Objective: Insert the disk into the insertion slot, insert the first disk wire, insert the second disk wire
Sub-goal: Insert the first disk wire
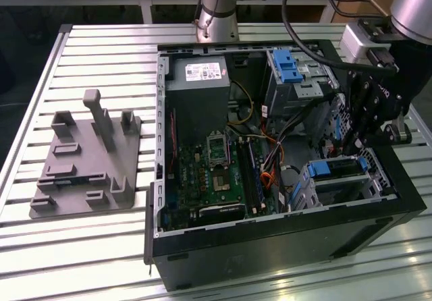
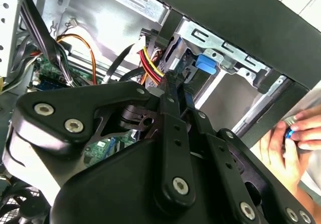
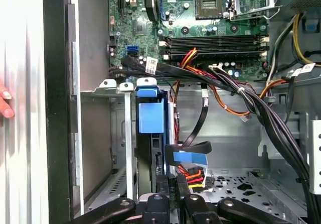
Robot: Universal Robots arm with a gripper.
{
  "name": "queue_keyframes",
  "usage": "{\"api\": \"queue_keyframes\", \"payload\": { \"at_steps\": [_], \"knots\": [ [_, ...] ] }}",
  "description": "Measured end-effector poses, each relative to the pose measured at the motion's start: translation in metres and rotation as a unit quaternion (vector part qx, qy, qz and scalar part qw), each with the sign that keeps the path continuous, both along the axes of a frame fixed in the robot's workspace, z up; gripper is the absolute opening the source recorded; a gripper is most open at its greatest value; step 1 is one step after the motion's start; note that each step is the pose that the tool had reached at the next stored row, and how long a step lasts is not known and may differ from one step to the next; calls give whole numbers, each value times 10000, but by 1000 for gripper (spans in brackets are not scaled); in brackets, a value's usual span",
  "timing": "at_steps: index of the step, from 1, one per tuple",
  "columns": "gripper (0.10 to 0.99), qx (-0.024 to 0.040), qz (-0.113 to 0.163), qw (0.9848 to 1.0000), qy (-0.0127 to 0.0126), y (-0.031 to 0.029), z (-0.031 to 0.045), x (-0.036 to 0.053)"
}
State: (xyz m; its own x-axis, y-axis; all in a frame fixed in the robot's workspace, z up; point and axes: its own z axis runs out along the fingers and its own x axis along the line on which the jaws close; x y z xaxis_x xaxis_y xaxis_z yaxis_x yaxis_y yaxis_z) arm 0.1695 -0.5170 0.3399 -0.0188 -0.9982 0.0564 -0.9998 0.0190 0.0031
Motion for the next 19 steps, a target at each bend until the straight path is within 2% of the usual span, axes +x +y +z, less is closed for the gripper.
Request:
{"api": "queue_keyframes", "payload": {
  "at_steps": [4,15,19],
  "knots": [
    [176,127,0,9999,1,-65,-1,1],
    [176,134,0,9999,0,-74,-1,29],
    [176,134,0,9999,0,-98,-7,32]
  ]
}}
